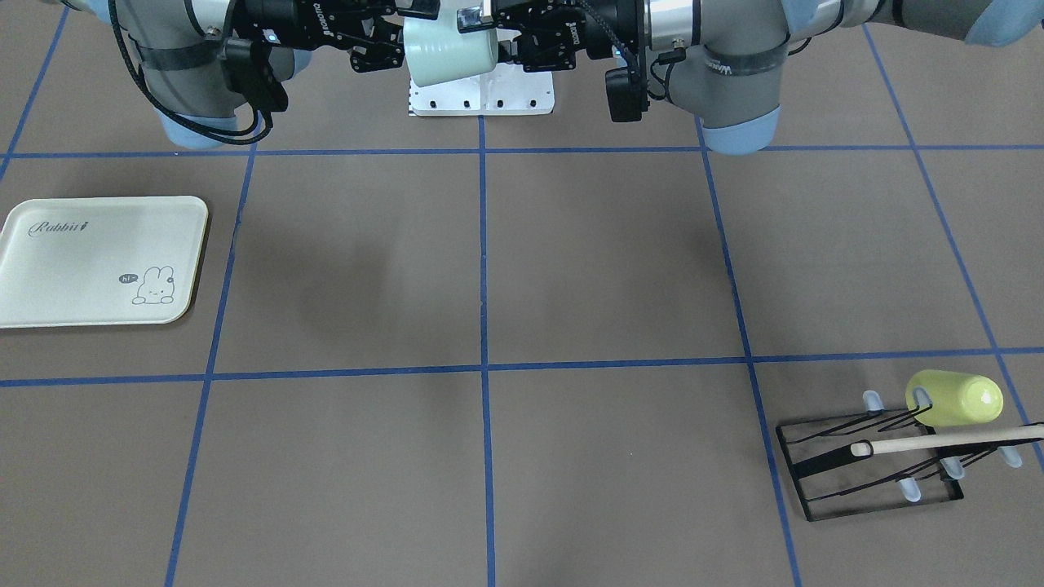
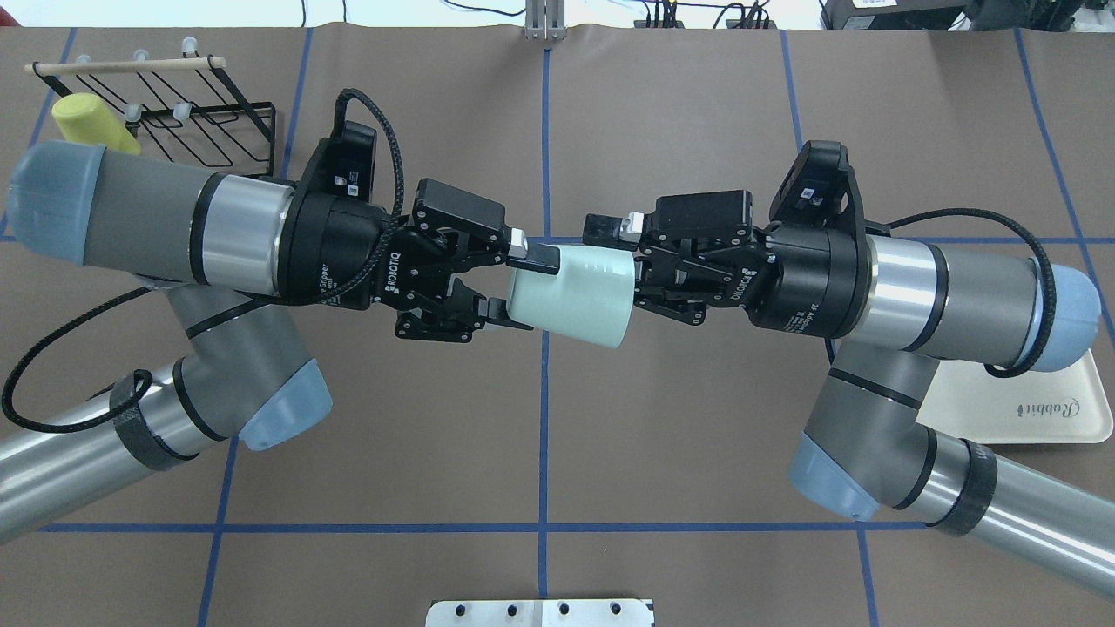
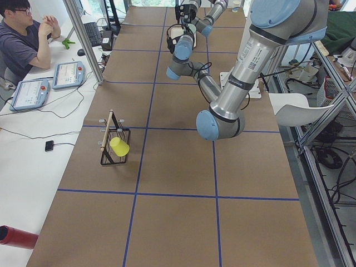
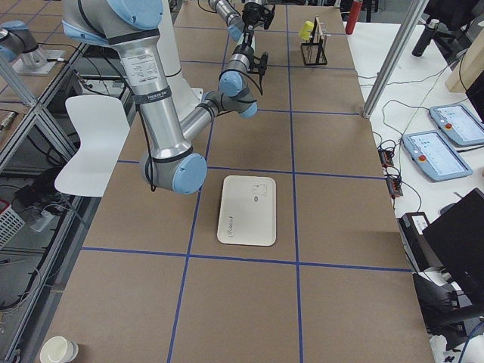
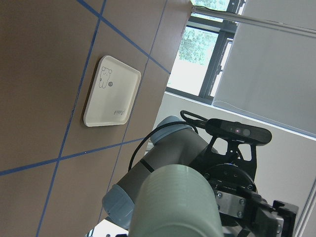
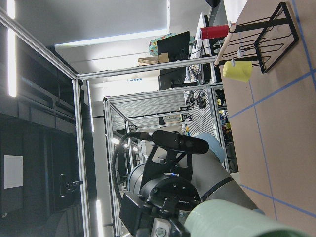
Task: Left arm grabs green cup and hands to right arm on tray
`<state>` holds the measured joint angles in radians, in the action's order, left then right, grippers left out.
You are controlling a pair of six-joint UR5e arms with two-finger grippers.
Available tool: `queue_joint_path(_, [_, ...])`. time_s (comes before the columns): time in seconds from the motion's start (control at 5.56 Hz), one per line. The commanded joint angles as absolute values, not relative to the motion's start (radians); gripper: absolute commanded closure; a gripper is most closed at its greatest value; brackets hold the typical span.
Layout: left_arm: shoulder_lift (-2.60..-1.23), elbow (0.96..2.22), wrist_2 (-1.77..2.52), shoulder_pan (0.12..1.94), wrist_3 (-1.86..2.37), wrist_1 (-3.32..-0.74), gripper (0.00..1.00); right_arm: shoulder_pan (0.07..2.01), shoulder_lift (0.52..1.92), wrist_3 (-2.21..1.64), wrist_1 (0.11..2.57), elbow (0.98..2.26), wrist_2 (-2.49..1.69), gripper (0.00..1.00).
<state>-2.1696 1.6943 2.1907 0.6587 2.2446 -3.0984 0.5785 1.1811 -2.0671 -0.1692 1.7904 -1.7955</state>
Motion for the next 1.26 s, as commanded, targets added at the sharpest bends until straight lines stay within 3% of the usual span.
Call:
queue_joint_path(0.0, [-2.186,1.694,2.192,0.666,2.217,-3.097,0.00,0.580,1.186,-2.072,-0.161,1.792,-1.793,1.00])
queue_joint_path(0.54, [-2.181,1.694,2.198,0.686,2.215,-3.097,0.00,0.604,1.221,-2.115,-0.108,1.795,-1.789,1.00])
queue_joint_path(1.08, [-2.178,1.674,2.332,0.785,2.203,-2.962,0.00,0.896,1.189,-2.100,0.382,1.831,-2.186,1.00])
